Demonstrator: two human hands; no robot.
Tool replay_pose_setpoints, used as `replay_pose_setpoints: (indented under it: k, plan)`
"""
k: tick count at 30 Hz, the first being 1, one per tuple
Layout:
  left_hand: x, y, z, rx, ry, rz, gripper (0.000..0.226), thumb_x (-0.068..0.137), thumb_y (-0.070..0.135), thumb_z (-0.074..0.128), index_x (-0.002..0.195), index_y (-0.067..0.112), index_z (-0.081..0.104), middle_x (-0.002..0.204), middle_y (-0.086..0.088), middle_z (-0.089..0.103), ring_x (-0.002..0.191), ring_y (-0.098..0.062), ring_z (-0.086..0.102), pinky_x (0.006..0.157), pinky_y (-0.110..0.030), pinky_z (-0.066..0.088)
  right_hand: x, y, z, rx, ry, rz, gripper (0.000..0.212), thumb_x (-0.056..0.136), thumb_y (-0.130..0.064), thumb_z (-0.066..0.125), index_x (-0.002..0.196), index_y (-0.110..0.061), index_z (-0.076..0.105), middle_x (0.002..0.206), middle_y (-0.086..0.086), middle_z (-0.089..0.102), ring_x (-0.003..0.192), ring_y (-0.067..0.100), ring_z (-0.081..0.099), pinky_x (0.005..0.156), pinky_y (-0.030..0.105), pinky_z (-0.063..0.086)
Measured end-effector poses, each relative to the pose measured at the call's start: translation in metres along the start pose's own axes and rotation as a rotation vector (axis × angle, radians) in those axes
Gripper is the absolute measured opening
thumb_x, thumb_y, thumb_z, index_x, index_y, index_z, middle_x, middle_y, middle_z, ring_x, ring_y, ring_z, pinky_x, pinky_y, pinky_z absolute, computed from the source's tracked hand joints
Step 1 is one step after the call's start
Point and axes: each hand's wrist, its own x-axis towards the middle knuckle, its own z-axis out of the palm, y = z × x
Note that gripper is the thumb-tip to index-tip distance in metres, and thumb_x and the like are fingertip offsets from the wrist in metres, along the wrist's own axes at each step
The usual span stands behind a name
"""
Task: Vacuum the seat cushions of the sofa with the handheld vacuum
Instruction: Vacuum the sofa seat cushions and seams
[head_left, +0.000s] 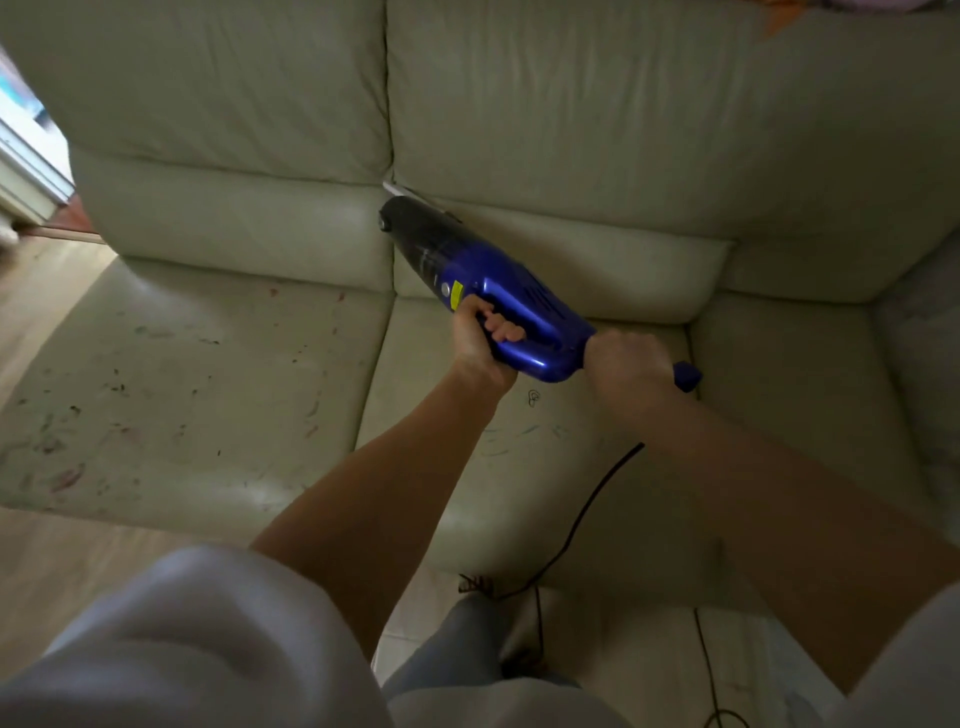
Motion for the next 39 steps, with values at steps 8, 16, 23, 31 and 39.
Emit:
replay_pose_setpoints:
  k: [8,16,23,31,39]
  plan:
    - [0.017,-0.014,0.010,0.318,0.339,0.089,0.032,0.090,0.014,0.043,0.058,0.011,0.040,0.030,0.002,0.036,0.023,-0.011,0.036,0.035,-0.015,0.038,0.000,0.012,0.004,-0.038,-0.007,-0.023,0.024,0.095,-0.003,0.045,0.110,-0.011,0.061,0.112,0.006,0.064,0.102,0.022,0.064,0.069,0.028,0.040]
    - [0.003,-0.023,0.023,0.424,0.298,0.052,0.040,0.094,0.018,0.038,0.054,0.016,0.033,0.028,0.004,0.031,0.025,-0.011,0.035,0.040,-0.015,0.041,-0.007,0.029,-0.006,-0.087,0.032,0.010,0.027,0.094,0.001,0.046,0.114,-0.011,0.060,0.115,0.005,0.063,0.104,0.022,0.063,0.067,0.031,0.040]
    - [-0.008,-0.040,0.028,0.398,0.233,0.050,0.033,0.088,0.008,0.033,0.057,0.016,0.027,0.031,0.005,0.028,0.022,-0.009,0.028,0.031,-0.009,0.029,-0.022,0.042,0.001,-0.079,0.027,0.015,0.028,0.092,0.001,0.046,0.112,-0.013,0.061,0.111,0.004,0.064,0.101,0.020,0.064,0.066,0.028,0.041]
    - [-0.018,-0.087,0.046,0.405,0.188,0.011,0.033,0.088,0.007,0.032,0.056,0.015,0.031,0.031,0.004,0.030,0.021,-0.009,0.031,0.032,-0.007,0.030,-0.045,0.088,0.007,-0.082,0.007,0.056,0.030,0.094,0.001,0.042,0.116,-0.010,0.059,0.117,0.006,0.061,0.106,0.022,0.062,0.069,0.030,0.041]
    - [-0.030,-0.143,0.063,0.436,0.144,-0.047,0.033,0.088,0.009,0.032,0.055,0.015,0.030,0.029,0.003,0.030,0.021,-0.010,0.031,0.032,-0.008,0.032,-0.076,0.136,0.020,-0.074,-0.051,0.144,0.027,0.095,0.000,0.044,0.116,-0.007,0.058,0.115,0.008,0.061,0.104,0.023,0.063,0.079,0.032,0.050]
